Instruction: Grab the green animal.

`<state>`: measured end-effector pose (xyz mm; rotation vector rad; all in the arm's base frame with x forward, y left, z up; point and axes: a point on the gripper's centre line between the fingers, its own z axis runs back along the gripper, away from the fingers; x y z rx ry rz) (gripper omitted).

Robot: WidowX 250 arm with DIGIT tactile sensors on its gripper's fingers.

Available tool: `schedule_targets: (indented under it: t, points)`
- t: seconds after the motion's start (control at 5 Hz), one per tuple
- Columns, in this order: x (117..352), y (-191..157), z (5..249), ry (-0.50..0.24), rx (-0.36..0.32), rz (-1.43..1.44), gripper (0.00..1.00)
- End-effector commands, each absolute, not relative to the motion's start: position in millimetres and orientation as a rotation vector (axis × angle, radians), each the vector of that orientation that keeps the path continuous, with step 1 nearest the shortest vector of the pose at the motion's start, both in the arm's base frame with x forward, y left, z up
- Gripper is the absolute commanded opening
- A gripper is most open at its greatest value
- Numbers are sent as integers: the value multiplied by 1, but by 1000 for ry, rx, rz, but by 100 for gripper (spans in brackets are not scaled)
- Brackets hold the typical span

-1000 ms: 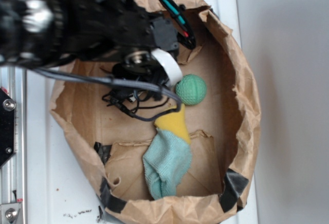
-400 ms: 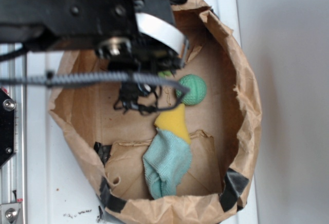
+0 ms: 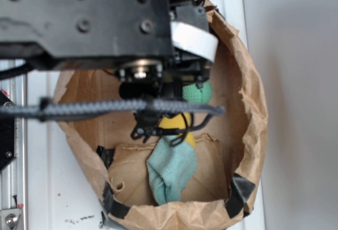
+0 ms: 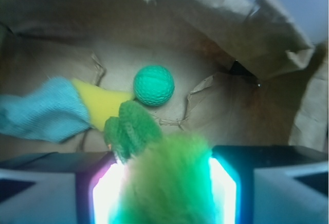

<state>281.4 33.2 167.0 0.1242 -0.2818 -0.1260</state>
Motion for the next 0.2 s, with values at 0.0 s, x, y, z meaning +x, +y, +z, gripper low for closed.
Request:
schedule_targets:
  t: [0.0]
  points:
    - [278, 5, 222, -304, -1, -106, 0]
